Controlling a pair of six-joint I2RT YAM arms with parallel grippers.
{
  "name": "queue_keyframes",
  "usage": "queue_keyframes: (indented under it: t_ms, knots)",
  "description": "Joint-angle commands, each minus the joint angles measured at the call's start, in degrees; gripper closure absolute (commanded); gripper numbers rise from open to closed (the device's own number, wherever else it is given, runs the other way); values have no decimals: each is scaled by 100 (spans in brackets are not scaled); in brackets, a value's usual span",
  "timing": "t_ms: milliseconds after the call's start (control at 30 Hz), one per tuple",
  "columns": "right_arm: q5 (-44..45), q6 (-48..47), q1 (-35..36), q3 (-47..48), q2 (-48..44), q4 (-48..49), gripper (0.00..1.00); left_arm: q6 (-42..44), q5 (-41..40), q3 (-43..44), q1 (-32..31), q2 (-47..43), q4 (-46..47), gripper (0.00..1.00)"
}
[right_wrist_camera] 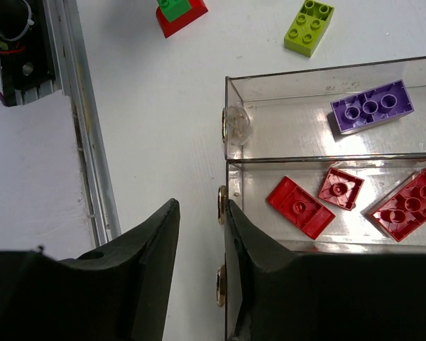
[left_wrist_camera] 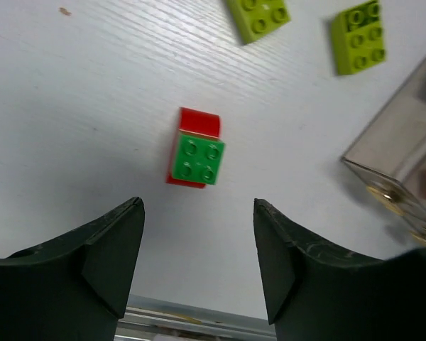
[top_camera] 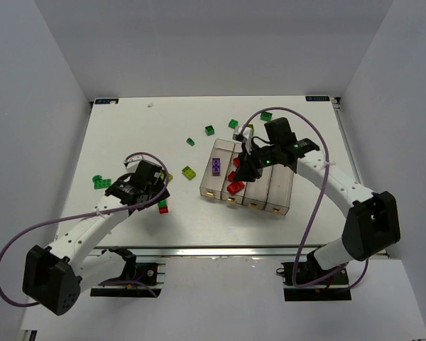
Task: Sort the legos into containers by color
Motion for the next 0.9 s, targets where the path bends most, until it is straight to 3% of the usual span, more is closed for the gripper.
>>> queue_keyframes:
  t_ms: [0, 333, 633, 867]
  knots:
    - [125, 219, 36, -27, 63, 240, 62, 357, 59, -18, 253, 275, 79, 27]
    - [186, 228, 53, -88, 28, 267, 59, 1341, 708, 140, 720, 1313, 817, 30]
    - [257, 202, 53, -45, 72, 249, 58, 1597, 1254, 9, 720, 1463, 1187, 31]
    - [248, 202, 44, 43, 160, 223, 58, 1632, 1193, -141, 720, 1560, 1152, 43]
